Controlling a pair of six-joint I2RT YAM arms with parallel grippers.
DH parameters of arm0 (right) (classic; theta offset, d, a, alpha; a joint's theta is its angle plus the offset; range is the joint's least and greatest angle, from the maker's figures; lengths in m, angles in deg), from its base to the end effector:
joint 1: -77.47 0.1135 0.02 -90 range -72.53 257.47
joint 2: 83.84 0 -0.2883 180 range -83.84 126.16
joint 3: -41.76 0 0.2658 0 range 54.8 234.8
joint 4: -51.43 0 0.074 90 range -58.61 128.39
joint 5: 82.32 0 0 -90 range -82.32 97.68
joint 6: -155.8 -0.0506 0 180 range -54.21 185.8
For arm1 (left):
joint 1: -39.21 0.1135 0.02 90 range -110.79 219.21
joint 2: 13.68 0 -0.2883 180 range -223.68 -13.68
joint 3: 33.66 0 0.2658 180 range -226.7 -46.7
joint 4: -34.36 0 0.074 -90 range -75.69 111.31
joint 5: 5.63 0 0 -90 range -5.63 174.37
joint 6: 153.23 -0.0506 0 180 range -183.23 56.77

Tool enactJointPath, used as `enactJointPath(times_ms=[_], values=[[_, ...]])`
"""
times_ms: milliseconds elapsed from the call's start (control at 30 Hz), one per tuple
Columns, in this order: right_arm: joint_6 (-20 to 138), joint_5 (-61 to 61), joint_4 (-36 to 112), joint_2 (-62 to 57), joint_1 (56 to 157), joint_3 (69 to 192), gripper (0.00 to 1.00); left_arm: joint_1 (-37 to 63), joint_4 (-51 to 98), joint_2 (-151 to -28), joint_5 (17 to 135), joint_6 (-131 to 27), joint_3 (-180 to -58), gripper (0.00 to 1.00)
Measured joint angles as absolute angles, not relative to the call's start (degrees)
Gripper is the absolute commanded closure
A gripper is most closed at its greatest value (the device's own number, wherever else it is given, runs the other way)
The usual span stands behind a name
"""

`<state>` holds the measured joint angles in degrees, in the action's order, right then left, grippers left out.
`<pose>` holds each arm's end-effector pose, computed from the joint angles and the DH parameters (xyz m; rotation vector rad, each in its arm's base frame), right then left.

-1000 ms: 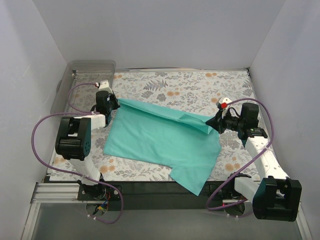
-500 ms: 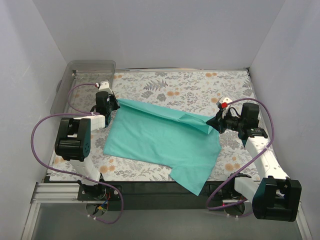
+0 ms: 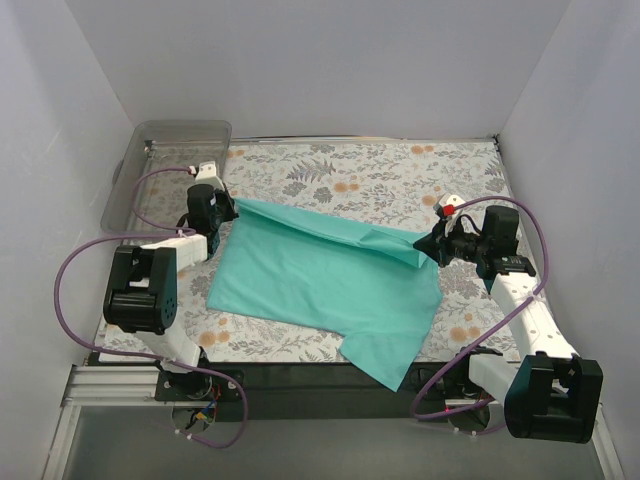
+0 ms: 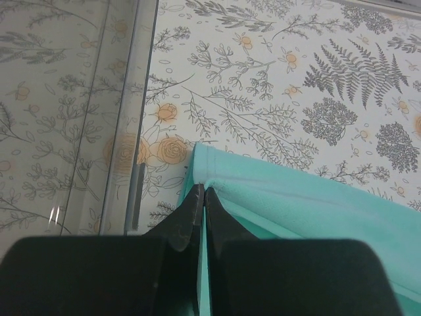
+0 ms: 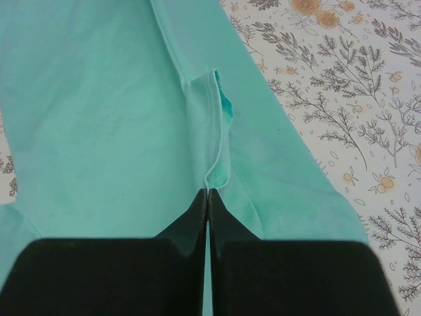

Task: Fold and stack the t-shirts
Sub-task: Fold the tshirt

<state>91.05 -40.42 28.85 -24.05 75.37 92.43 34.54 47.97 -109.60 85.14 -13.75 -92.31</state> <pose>0.2303 0.0292 0.2639 -0.8513 1.7805 0.5779 0.3742 -0.0299 0.1893 -0.7833 1.8765 -0.5928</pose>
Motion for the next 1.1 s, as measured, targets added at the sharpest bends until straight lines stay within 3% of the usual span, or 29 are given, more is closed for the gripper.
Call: enactJointPath(times_ms=[500,533,567,633,667,800,1100], values=[[91.1,-40.0,28.8,-23.8,75.3,92.4,0.99,34.5,48.3,-109.2,84.6,-14.0,-92.0,0.99],[91.1,-40.0,28.8,-23.8,75.3,92.4,0.93,34.5,48.3,-109.2,84.6,-14.0,-91.9,0.93],[91.0,-40.0,28.8,-23.8,75.3,92.4,0.9,34.5,48.3,-109.2,84.6,-14.1,-91.9,0.75],[91.0,-40.0,28.8,-23.8,75.3,92.4,0.78,34.5,48.1,-109.2,84.5,-14.4,-91.9,0.58],[91.1,-40.1,28.7,-23.9,75.3,92.4,0.59,34.5,48.0,-109.2,84.4,-14.1,-91.9,0.49],[91.7,-40.0,27.7,-24.8,75.3,92.4,0.49,34.5,48.4,-107.6,83.9,-13.8,-90.6,0.43],[92.8,-39.9,25.8,-26.8,75.3,92.5,0.47,34.6,48.4,-99.9,82.3,-12.5,-89.4,0.4]])
